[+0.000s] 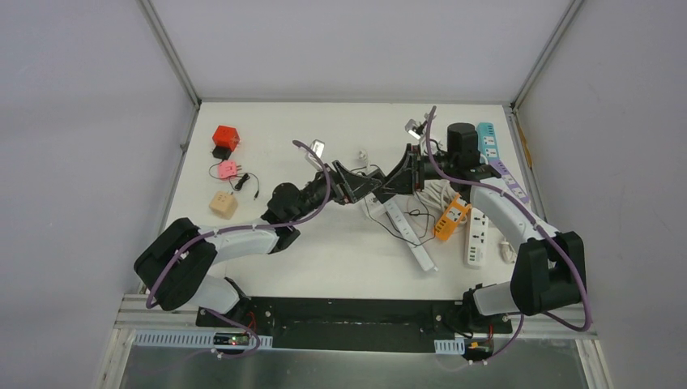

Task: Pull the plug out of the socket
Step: Place the plug at the corner of the board.

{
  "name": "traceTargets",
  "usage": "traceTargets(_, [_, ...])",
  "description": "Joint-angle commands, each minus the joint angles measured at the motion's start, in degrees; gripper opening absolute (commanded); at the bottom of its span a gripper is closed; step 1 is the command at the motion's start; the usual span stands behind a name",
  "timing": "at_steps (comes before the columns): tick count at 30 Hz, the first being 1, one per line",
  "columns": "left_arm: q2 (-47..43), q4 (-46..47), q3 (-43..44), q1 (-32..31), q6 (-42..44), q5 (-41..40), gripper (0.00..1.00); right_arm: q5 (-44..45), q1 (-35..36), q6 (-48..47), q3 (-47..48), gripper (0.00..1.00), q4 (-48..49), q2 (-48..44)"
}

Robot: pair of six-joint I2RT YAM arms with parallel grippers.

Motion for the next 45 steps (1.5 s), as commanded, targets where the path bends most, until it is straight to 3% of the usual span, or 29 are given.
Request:
traceTargets(1, [0.35, 6.49, 3.01, 0.38, -1.97, 2.22, 0.87, -2.8, 0.4, 0.02, 0.47, 0.0, 3.05, 0.0])
traceTargets(7, [0.73, 6.98, 3.08, 0.34, -2.55, 2.78, 0.74, -2.83, 0.44, -0.03, 0.76, 0.0, 2.73, 0.57])
traceTargets(18, [4.18, 11.57, 3.61, 0.4, -3.82, 5.71, 0.65, -2.83, 0.49, -0.03, 1.47, 0.0, 2.57, 2.19])
traceTargets(23, [4.28, 11.64, 3.73, 0.33, -3.43, 6.12, 0.42, -2.83, 0.54, -0.03, 1.48, 0.0, 2.57, 2.69])
traceTargets(28, [4.46, 12.26, 3.65, 0.35, -2.93, 7.03, 0.0, -4.35, 0.58, 2.19, 1.56, 0.0, 2.55, 2.84])
traceTargets(29, [4.46, 12.59, 3.59, 0.35, -2.91, 7.06, 0.0, -4.31, 0.51, 2.16, 1.56, 0.05, 2.53, 2.81])
traceTargets(31, [4.35, 13.66, 3.18, 0.36, -3.0, 6.62, 0.0, -4.08, 0.53, 2.34, 1.56, 0.26, 2.57, 2.67])
traceTargets(33, [3.85, 13.94, 2.61, 0.36, -2.97, 5.44, 0.0, -3.83, 0.52, 2.44, 1.56, 0.58, 2.49, 2.38])
traceTargets(36, [2.37, 13.92, 1.27, 0.88, -2.98, 3.51, 0.0, -3.7, 0.29, 2.38, 1.8, 0.98, 2.11, 1.28])
traceTargets(45, [-6.21, 8.59, -1.77, 7.27, -5.07, 2.52, 0.0, -4.18, -3.4, -5.48, 3.32, 1.0, -5.52, -1.17])
